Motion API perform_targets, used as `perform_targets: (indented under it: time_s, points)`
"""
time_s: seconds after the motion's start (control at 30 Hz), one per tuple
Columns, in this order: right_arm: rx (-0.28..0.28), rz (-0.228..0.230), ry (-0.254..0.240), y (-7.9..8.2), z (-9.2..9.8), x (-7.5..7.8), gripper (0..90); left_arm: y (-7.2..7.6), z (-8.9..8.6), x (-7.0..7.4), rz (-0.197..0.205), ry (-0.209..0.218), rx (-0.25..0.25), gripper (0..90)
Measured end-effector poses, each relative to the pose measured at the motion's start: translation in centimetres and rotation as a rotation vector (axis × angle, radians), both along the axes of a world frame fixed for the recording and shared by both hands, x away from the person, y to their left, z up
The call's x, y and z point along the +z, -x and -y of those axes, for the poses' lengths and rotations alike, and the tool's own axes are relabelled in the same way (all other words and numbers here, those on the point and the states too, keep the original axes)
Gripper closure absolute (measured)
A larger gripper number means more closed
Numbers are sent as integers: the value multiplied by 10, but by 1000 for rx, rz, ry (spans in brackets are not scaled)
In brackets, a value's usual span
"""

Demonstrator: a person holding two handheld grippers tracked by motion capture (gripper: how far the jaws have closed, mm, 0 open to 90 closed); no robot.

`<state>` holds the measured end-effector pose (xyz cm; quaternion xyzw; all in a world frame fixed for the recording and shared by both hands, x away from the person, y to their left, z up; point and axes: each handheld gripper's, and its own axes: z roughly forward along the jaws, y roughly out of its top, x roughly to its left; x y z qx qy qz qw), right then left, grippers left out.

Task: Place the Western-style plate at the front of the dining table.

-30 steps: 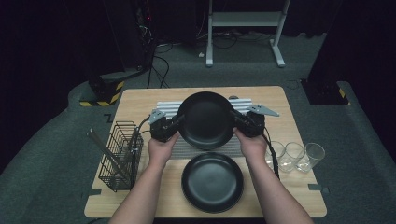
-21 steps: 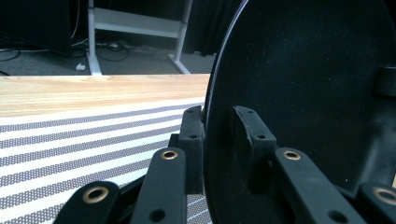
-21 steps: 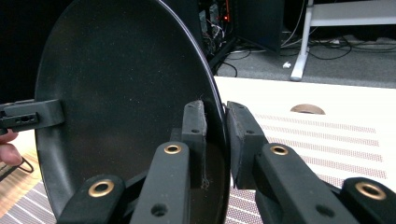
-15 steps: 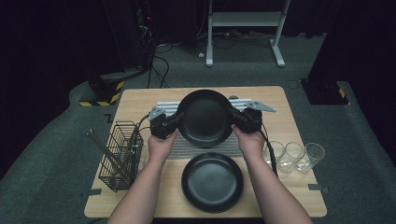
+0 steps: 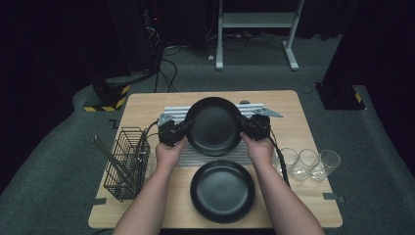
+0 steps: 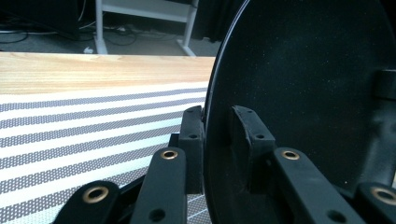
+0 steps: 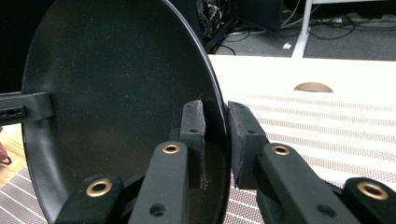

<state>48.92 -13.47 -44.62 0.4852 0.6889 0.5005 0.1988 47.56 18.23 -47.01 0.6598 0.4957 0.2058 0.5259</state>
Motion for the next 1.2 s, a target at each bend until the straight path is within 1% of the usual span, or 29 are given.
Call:
perform_targets:
  time_s: [0.1, 0.13, 0.2, 0.3, 0.43, 0.47, 0.53, 0.6, 0.7, 0.77, 0.9, 0.97, 1.03, 1.1, 1.2]
  points:
    - [-1, -13, 0, -2, 0, -6, 776, -2, 1, -4, -17, -5, 3, 740]
    - [-2, -17, 5, -3, -1, -8, 776, -3, 1, -6, -21, -14, 2, 740]
    - [-5, -27, 9, -4, 0, -12, 775, -4, 2, -9, -26, -17, 3, 740]
    - [-12, -40, 10, -6, 0, -16, 773, -7, 3, -14, -47, -16, 1, 739]
    - [-17, -55, 29, -9, -1, -23, 772, -11, 4, -20, -70, -17, 3, 738]
    - [-17, -55, 29, -9, -1, -23, 772, -11, 4, -20, -70, -17, 3, 738]
    - [-15, -44, 47, -11, -1, -27, 770, -13, 4, -22, -74, -21, -3, 737]
    - [-15, -46, 46, -11, -1, -27, 770, -15, 4, -22, -81, -26, -4, 735]
    - [-20, -50, 49, -14, -2, -29, 771, -17, 4, -24, -92, -19, 2, 730]
    - [-23, -47, 57, -15, -3, -29, 771, -19, 4, -27, -102, -19, 3, 729]
    - [-22, -57, 71, -20, -5, -31, 771, -22, 3, -31, -123, -18, 5, 722]
    - [-30, -69, 73, -23, -6, -35, 770, -24, 3, -34, -126, -28, 4, 715]
    - [-33, -75, 72, -24, -6, -36, 770, -25, 4, -37, -135, -24, 6, 713]
    - [-38, -87, 71, -26, -6, -39, 769, -28, 4, -39, -151, -39, -1, 708]
    - [-49, -113, 74, -32, -6, -45, 763, -32, 5, -39, -161, -50, -3, 706]
